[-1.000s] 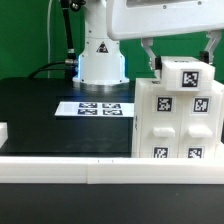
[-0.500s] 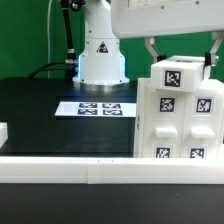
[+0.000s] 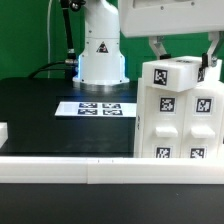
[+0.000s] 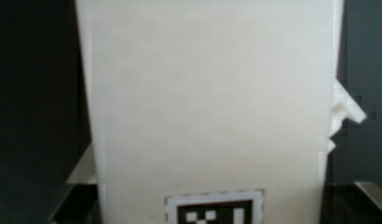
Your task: Assemble cabinet
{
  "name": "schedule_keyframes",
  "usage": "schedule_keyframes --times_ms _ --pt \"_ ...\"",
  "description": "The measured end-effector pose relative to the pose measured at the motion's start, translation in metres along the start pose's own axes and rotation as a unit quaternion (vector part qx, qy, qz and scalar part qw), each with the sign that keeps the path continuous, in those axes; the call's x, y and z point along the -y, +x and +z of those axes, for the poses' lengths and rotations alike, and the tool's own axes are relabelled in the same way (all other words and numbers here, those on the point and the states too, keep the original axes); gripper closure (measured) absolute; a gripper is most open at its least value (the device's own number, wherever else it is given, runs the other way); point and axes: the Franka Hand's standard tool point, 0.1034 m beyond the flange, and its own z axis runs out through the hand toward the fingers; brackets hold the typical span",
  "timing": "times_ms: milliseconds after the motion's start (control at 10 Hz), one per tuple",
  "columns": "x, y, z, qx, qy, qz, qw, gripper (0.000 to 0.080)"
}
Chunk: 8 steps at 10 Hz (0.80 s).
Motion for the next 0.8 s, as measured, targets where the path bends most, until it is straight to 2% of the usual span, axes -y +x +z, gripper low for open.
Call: schedule_keyframes --times_ms 200,500,800 --pt "0.0006 -0.0008 0.0006 -0.006 0.030 0.116 0.993 0.0240" --pt "0.0039 -0.0018 0.0012 -0.001 0.042 0.246 0.968 0.0240" --pt "0.0066 -0.0014 0.0006 0.005 0.048 0.348 0.936 0.0240"
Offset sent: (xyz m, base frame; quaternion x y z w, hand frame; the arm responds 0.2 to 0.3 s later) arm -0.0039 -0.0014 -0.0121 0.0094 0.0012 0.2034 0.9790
